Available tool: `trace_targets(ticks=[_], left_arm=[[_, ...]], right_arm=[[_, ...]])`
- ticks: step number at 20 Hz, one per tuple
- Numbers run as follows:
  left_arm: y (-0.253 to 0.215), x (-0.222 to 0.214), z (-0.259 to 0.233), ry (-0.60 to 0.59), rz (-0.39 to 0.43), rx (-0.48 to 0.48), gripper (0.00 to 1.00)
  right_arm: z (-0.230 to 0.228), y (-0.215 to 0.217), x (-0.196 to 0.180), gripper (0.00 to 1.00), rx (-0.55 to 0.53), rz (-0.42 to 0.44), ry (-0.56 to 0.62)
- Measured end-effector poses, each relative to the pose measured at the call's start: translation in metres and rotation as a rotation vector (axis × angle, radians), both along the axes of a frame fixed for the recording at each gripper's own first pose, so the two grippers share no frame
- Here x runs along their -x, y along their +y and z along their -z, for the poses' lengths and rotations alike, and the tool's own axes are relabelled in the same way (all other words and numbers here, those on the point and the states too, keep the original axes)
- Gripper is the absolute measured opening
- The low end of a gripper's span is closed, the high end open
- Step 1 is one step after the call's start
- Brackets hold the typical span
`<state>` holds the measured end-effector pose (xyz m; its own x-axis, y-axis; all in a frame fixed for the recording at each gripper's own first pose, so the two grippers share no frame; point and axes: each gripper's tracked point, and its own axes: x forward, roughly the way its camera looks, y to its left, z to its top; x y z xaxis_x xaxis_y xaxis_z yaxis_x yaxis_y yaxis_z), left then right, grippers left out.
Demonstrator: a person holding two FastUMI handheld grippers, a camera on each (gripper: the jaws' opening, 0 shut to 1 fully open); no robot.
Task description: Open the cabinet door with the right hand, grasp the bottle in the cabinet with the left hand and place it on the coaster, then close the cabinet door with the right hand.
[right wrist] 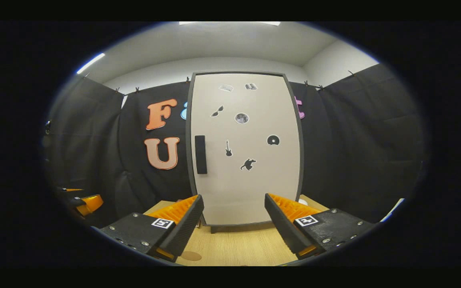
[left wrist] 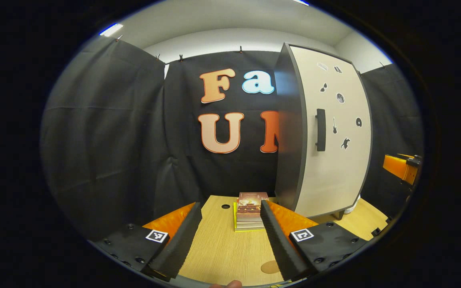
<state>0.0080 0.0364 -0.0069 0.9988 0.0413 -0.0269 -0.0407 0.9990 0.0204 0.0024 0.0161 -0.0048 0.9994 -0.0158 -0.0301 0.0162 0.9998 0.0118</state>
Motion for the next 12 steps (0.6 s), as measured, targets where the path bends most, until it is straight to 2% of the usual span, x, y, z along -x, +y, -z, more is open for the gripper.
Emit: trace_targets(ticks=[5, 6, 12], left_arm=[[0.011, -0.006, 0.011, 0.016, -0.008, 0.012, 0.96], [0.014, -0.007, 0.013, 0.023, -0.010, 0.015, 0.94], [0.037, -0.015, 0.022, 0.037, -0.039, 0.022, 0.96]], right_arm=[[-0.001, 0.018, -0.026, 0.95, 0.005, -0.028, 0.020], [-0.005, 0.025, -0.035, 0.95, 0.006, -0.041, 0.017], [-0.040, 0.068, -0.102, 0.94, 0.028, -0.096, -0.045]])
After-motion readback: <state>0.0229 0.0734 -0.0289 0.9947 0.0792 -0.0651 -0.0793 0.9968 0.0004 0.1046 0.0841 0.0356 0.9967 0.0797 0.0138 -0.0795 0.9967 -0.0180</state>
